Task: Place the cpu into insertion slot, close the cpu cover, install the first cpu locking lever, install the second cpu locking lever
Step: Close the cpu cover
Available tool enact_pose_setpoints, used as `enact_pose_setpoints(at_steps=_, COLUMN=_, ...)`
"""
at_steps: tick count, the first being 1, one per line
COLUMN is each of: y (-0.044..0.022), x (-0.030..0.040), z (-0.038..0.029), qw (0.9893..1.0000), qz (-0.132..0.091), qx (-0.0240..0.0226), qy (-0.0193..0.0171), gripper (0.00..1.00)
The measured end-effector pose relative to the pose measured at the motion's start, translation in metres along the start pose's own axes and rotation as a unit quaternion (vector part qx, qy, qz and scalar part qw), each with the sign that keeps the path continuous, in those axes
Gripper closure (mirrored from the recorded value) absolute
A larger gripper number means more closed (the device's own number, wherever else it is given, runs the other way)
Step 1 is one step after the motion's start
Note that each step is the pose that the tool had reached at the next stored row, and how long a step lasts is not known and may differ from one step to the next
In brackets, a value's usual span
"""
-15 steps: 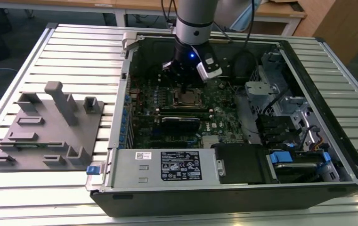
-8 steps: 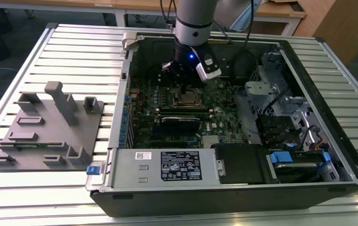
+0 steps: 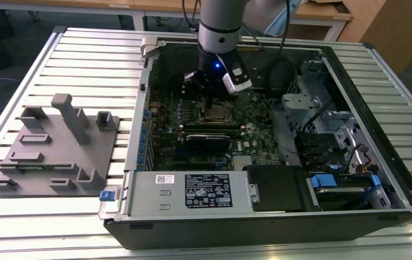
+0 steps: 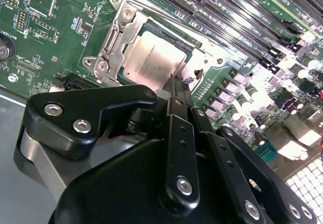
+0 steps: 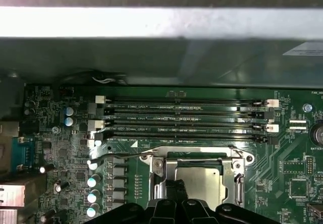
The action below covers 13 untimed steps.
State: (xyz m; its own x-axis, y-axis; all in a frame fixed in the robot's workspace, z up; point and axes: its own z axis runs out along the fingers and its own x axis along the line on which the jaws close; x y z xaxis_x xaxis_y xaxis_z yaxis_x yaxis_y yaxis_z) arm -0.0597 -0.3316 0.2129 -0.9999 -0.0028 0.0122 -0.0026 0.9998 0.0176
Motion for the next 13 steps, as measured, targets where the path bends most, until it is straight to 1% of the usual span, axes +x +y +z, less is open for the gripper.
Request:
enact_pose_setpoints(at_steps=3, y=-0.0001, x=0.0005, z=0.0018, qw=1.0, qz=0.0, qx=0.0, qy=-0.0011, gripper=0.9)
enact_pose_setpoints(at_steps=8, y=0.0, x=0.0046, z=0.003, qw=1.0, qz=0.0, qx=-0.0001, qy=-0.0029, gripper=0.9)
enact_pose_setpoints(at_steps=13, y=-0.0001, x=0.0065, z=0.0049, qw=1.0, qz=0.0, qx=0.0, qy=-0.006, gripper=0.9)
